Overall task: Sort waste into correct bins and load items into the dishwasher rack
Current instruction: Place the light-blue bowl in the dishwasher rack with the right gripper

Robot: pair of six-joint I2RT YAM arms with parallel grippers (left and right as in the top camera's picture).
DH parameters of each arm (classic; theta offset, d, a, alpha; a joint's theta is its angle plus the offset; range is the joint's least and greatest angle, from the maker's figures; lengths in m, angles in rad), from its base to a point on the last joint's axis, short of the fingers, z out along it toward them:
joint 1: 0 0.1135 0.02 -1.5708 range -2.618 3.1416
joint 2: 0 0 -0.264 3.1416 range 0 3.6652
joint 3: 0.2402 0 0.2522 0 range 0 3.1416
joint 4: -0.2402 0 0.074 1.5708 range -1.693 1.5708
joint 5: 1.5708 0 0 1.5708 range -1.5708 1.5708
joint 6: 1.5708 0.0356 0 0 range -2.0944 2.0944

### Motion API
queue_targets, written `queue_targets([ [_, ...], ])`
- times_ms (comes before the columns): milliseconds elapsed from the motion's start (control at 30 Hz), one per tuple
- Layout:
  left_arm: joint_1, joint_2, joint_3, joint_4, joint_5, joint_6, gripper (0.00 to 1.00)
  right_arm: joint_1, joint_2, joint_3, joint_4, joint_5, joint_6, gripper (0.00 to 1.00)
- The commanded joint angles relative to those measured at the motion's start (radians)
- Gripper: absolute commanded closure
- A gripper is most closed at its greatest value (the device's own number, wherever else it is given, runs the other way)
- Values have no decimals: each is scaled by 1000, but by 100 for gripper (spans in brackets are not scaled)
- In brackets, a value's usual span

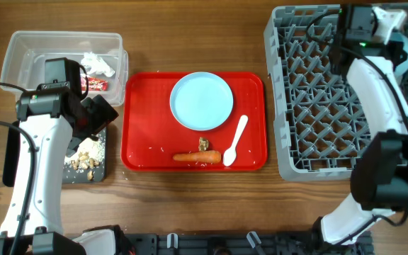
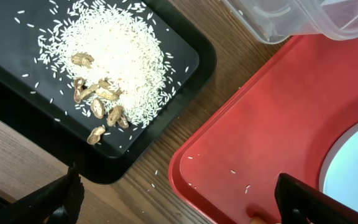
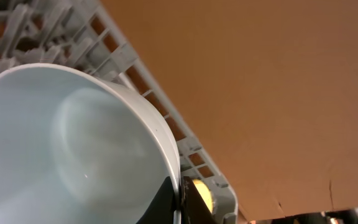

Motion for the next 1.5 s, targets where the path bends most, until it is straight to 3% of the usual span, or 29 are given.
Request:
queue_targets([
  [0, 5, -12, 5, 0, 6, -13, 0, 24, 42, -2, -32, -29, 5, 91],
  [133, 5, -12, 5, 0, 5, -12, 0, 47, 59, -2, -90, -76, 98, 91],
  [567, 5, -12, 5, 0, 6, -9, 0, 69, 59, -6, -135, -28, 94, 89],
  [833, 5, -12, 5, 4, 5, -9, 0, 109, 59, -6, -245, -142, 165, 89],
  [1233, 5, -12, 5, 4, 5, -8, 0, 157, 53, -6, -479, -422, 254, 87],
  [1467, 5, -12, 5, 4, 5, -8, 0, 157, -31, -6, -516, -689, 172, 83],
])
